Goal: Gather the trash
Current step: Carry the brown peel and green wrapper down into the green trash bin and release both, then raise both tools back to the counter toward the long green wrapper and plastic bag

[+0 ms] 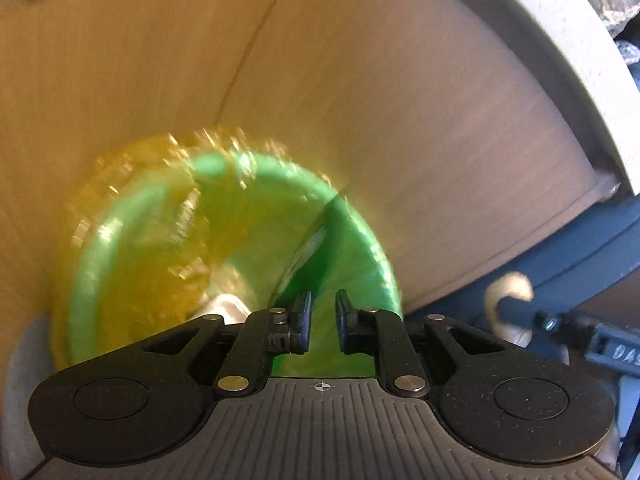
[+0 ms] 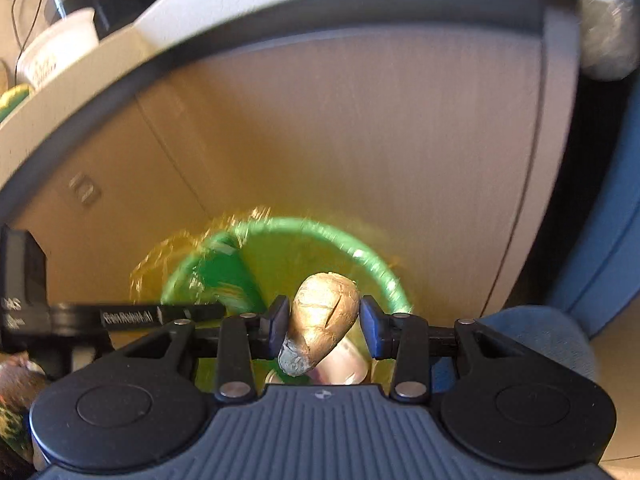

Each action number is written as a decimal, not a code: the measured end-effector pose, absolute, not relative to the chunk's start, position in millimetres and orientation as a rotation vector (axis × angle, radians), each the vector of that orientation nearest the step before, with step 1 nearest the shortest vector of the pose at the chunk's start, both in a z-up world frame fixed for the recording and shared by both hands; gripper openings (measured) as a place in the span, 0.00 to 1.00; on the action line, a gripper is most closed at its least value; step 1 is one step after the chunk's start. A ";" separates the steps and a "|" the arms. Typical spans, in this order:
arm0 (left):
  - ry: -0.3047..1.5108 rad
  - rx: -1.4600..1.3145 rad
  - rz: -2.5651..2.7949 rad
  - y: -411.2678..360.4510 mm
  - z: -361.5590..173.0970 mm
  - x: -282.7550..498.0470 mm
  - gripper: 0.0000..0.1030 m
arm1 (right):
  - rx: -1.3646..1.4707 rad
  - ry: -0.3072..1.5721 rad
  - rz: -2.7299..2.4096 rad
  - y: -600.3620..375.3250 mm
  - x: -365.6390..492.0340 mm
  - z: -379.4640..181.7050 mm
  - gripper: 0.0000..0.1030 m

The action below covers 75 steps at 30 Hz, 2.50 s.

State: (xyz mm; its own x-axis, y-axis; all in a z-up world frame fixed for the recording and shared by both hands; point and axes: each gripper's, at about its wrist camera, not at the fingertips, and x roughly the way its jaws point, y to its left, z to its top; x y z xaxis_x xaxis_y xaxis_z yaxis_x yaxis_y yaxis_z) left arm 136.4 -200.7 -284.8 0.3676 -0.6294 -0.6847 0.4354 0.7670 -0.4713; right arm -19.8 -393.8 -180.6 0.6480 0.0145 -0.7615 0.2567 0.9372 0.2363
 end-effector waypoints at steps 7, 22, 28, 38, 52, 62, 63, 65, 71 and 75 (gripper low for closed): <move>0.929 -0.238 -0.659 -182.3 -274.8 132.1 0.15 | 0.340 0.924 -0.098 -385.0 8.6 -190.4 0.37; 0.900 -0.212 -0.572 -146.4 -271.9 118.1 0.15 | 0.347 1.025 -0.053 -383.9 58.2 -244.0 0.52; 0.929 -0.170 -0.582 -156.3 -277.3 115.7 0.15 | 0.304 1.024 -0.038 -376.3 58.2 -245.9 0.57; 0.941 -0.131 -0.535 -159.7 -286.8 117.7 0.15 | 0.305 1.067 -0.078 -374.1 65.5 -257.1 0.58; 0.518 0.048 -0.688 -140.9 -99.1 58.2 0.15 | 0.302 1.058 -0.098 -370.2 65.3 -255.3 0.62; 0.372 0.357 -0.260 -82.5 -15.9 55.2 0.16 | 0.251 1.056 -0.086 -363.9 65.2 -254.5 0.63; 0.388 0.376 -0.230 -80.0 -16.8 60.4 0.16 | 0.250 1.056 -0.085 -364.0 65.0 -254.5 0.63; 0.422 0.408 -0.187 -77.8 -20.7 70.6 0.17 | 0.248 1.056 -0.087 -363.7 64.8 -254.6 0.64; 0.543 0.491 -0.160 -61.4 -37.0 95.5 0.23 | 0.201 1.015 -0.091 -358.3 61.2 -251.2 0.68; 0.586 0.458 -0.188 -50.0 -38.2 99.8 0.23 | 0.156 1.022 -0.089 -352.6 62.8 -252.8 0.69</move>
